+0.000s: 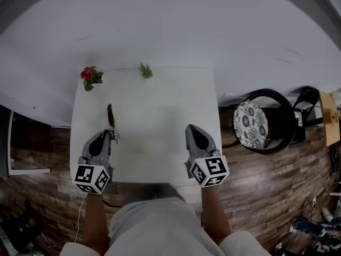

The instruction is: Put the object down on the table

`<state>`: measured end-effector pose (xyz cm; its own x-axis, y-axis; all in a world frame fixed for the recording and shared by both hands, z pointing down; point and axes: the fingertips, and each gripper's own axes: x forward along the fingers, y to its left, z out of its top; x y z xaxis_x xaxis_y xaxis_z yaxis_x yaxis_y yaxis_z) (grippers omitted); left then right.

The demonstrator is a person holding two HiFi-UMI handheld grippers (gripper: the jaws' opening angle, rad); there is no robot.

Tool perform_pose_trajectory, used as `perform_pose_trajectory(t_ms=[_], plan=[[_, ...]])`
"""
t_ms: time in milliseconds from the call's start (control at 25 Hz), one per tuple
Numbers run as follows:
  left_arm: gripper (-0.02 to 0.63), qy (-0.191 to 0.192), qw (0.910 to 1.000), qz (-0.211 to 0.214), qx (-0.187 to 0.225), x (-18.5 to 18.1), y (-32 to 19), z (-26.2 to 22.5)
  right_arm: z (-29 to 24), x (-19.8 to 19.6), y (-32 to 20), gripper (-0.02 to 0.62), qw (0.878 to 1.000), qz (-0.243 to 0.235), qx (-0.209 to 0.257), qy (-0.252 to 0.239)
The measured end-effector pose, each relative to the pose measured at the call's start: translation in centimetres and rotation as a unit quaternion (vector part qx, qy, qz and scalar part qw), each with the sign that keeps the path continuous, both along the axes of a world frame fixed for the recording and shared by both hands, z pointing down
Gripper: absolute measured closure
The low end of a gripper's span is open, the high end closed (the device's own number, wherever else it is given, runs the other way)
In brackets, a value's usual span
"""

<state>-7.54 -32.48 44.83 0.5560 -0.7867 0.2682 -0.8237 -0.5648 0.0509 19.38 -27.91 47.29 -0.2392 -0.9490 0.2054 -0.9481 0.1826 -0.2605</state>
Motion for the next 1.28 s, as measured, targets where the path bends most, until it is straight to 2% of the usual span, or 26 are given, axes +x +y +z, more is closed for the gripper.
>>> perform_pose_trajectory(t_ms=[200, 440, 680, 880, 1040, 1280], plan=[[0.595, 0.022, 0.9997, 0.013, -0.006, -1.3, 0.0, -0.1, -0.1, -1.6, 1.5, 0.592, 1.000, 0.014, -0.011, 0.004], [0.595, 0.011, 0.9986, 0.051, -0.007, -2.0, 0.0, 0.6, -0.1, -2.7, 3.0, 0.592, 0.999, 0.040, -0.023, 0.019], [0.595, 0.027, 0.9968, 0.075, -0.011, -2.2, 0.0, 0.9, -0.5, -3.6, 4.1, 0.592, 0.998, 0.059, -0.022, 0.031], [0.595, 0.008, 0.9957, 0.092, -0.012, -2.5, -0.3, 2.0, -0.4, -4.4, 4.3, 0.592, 0.997, 0.069, -0.021, 0.029], [0.595, -0.022, 0.9940, 0.106, -0.016, -2.6, -0.5, 3.2, 0.0, -4.9, 4.5, 0.592, 0.997, 0.072, -0.024, 0.028], [0.595, -0.043, 0.9911, 0.119, -0.043, -2.0, -1.2, 5.9, 0.6, -4.9, 4.2, 0.592, 0.997, 0.071, -0.029, 0.031]])
